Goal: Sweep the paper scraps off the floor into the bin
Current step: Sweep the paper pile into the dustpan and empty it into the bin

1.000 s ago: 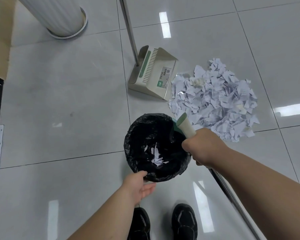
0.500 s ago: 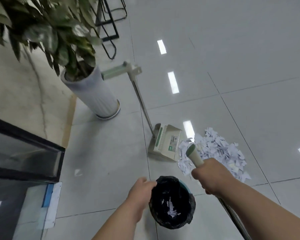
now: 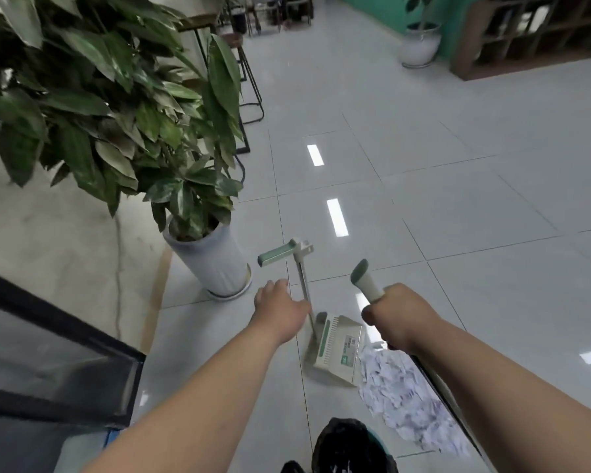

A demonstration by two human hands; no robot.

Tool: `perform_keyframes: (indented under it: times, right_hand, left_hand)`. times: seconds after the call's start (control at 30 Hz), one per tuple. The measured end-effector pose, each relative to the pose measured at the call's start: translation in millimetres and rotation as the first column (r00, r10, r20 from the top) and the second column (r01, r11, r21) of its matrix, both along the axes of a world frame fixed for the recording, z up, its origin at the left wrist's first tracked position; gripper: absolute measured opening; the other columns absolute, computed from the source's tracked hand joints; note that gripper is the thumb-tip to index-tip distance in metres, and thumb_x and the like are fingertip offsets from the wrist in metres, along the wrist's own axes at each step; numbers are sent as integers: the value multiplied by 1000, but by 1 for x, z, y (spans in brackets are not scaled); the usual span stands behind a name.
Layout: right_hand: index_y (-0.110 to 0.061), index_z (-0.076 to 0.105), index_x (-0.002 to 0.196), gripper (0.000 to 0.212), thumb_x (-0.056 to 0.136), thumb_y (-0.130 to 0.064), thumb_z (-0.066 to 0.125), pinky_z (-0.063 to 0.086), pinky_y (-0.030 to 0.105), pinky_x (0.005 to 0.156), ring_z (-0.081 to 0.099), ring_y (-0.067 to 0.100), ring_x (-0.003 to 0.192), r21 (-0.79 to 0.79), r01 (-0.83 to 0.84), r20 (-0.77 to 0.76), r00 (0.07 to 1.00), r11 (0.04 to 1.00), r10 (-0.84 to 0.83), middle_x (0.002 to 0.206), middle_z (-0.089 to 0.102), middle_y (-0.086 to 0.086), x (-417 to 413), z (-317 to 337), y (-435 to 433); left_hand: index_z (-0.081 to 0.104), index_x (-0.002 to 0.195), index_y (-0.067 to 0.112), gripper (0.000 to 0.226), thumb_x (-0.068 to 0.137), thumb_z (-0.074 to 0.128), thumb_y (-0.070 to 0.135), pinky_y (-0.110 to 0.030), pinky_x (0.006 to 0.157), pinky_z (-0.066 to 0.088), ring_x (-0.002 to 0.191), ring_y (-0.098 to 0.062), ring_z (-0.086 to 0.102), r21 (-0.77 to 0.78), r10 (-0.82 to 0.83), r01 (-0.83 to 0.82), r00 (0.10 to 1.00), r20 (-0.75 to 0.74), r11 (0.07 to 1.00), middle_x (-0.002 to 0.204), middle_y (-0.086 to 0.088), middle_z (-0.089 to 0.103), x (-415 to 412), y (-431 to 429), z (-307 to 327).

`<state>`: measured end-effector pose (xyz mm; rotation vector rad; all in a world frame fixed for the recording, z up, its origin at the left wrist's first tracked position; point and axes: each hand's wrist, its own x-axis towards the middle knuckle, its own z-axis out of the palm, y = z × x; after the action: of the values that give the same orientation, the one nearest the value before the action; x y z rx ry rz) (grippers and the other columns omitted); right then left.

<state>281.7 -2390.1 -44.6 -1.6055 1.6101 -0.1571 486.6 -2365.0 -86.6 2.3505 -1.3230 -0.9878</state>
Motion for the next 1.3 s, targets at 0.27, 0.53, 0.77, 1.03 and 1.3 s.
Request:
perform_keyframes:
  times: [0.27,0.53,0.77,1.03,1.3]
  right_hand:
    - [-10,46,69,18,78,-16,60,39,34,57,48,28,56,28,99,-99,990,995,-96,62,51,9,65,-11,-55]
    - [-10,43,65,20,77,-18,57,39,35,53,44,25,52,45,150,-181,973,988,-140,62,46,8,75,-32,-81]
    - [-12,43,64,19,73,-21,57,37,37,54,42,25,51,26,174,-131,977,984,-169,56,46,6,48,-33,-103]
    - [-11,44,66,23,79,-20,60,39,35,55,48,27,53,-23,-6,-86,996,1000,4,60,50,8,-25,-16,-141]
    - [-12,47,69,21,80,-21,63,43,34,58,54,28,58,-17,-236,26,971,972,237,64,57,8,-123,11,-161]
  left_hand:
    - [36,143,9,62,90,54,36,-46,120,27,150,-33,12,94,-233,215,925,301,972,157,-13,24,84,-105,-48]
    - [51,104,17,12,95,43,15,-33,75,44,93,-28,59,213,-413,364,867,279,907,103,-3,61,109,-159,-83]
    - [56,87,19,5,88,51,21,-29,64,42,82,-28,62,155,-332,300,901,277,941,85,0,62,105,-168,-91]
    - [55,87,18,10,91,52,26,-32,63,42,76,-31,55,44,-69,56,926,370,997,75,1,54,31,-95,-52]
    - [55,80,17,15,91,53,27,-31,56,40,62,-23,53,-54,309,-314,865,396,948,72,-4,60,-95,-29,12]
